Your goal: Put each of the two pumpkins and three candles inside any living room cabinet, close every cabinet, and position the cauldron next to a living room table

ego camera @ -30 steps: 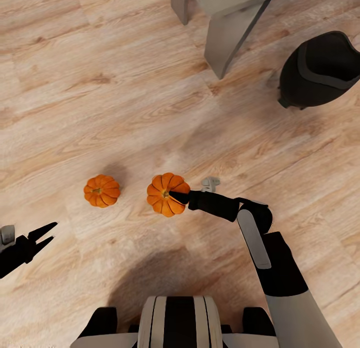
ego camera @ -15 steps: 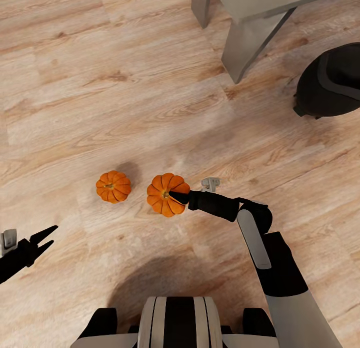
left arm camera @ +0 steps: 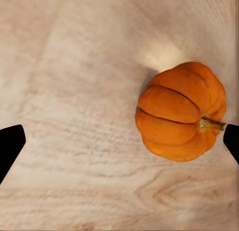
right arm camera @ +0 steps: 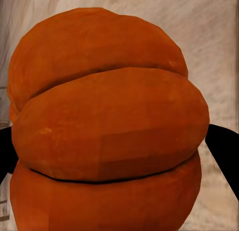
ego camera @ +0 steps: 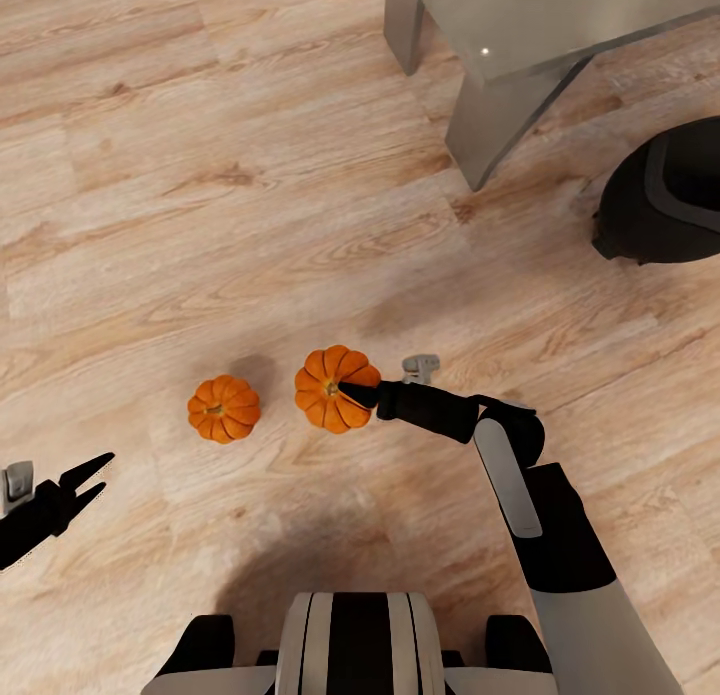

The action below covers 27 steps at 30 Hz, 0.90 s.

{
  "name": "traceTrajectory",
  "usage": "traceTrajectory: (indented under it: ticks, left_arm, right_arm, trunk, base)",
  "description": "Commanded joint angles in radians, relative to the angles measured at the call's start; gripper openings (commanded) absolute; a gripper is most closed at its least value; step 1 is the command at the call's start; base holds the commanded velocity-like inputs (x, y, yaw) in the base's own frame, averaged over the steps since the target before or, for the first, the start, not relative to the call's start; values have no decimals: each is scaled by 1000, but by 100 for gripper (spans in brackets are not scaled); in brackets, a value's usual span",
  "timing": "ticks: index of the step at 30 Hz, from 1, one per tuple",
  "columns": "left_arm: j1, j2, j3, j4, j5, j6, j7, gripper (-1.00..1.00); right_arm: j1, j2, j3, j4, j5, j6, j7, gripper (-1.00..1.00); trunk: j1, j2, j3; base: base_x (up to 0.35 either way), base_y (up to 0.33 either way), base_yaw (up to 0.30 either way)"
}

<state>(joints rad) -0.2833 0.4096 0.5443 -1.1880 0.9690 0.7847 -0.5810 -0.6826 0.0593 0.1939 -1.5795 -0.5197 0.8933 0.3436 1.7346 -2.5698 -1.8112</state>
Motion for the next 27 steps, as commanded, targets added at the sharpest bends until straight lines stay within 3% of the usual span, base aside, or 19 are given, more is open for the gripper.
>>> traceTrajectory:
  ticks: [1, 9, 11, 14, 16, 18, 19, 20, 21, 22, 23, 26, 27]
  left_arm:
    - [-1, 0, 1, 1, 2, 6, -2, 100]
    - [-12, 5, -32, 50, 1, -12, -1, 100]
    - [-31, 7, -49, 68, 0, -36, -1, 100]
    - [-93, 14, -108, 118, -34, -61, -4, 100]
    - [-197, 21, -182, 265, -107, -113, -56, 100]
    - [-255, 29, -214, 369, -157, -164, -119, 100]
    - [-316, 37, -243, 478, -218, -216, -194, 100]
    - [-346, 40, -256, 531, -251, -241, -231, 100]
    - [-402, 45, -275, 623, -315, -290, -300, 100]
    - [-426, 46, -281, 663, -345, -315, -330, 100]
    - [-462, 49, -291, 724, -396, -366, -376, 100]
    - [-507, 57, -302, 801, -464, -467, -434, 100]
    - [-511, 63, -304, 809, -471, -480, -441, 100]
  right_arm:
    - [0, 1, -1, 0, -3, 6, 6, -100]
    - [0, 0, -2, -1, -3, 6, 6, -100]
    - [2, -1, -2, -3, -3, 5, 7, -100]
    - [17, -1, -3, -21, -3, 4, 7, -100]
    - [31, -1, -3, -30, -3, 3, 8, -100]
    - [35, -2, -3, -32, -3, 2, 8, -100]
    - [37, -2, -4, -33, -3, 0, 8, -100]
    - [38, -2, -3, -34, -2, -1, 8, -100]
    - [40, -2, -3, -34, -2, -2, 9, -100]
    - [40, -2, -3, -35, -2, -2, 9, -100]
    - [42, -2, -2, -35, -2, -3, 9, -100]
    - [45, -2, -1, -36, -2, -4, 9, -100]
    - [46, -2, 0, -36, -2, -5, 9, -100]
  trunk:
    - [0, 0, 0]
    - [0, 0, 0]
    - [0, 0, 0]
    - [0, 0, 0]
    - [0, 0, 0]
    - [0, 0, 0]
    - [0, 0, 0]
    - [0, 0, 0]
    - [0, 0, 0]
    - [0, 0, 0]
    - [0, 0, 0]
    - [0, 0, 0]
    - [0, 0, 0]
  base:
    - [323, 0, 0]
    - [265, 0, 0]
    - [80, 0, 0]
    - [37, 0, 0]
    - [15, 0, 0]
    - [9, 0, 0]
    - [5, 0, 0]
    - [4, 0, 0]
    - [2, 0, 0]
    - [2, 0, 0]
    - [1, 0, 0]
    - [0, 0, 0]
    - [0, 0, 0]
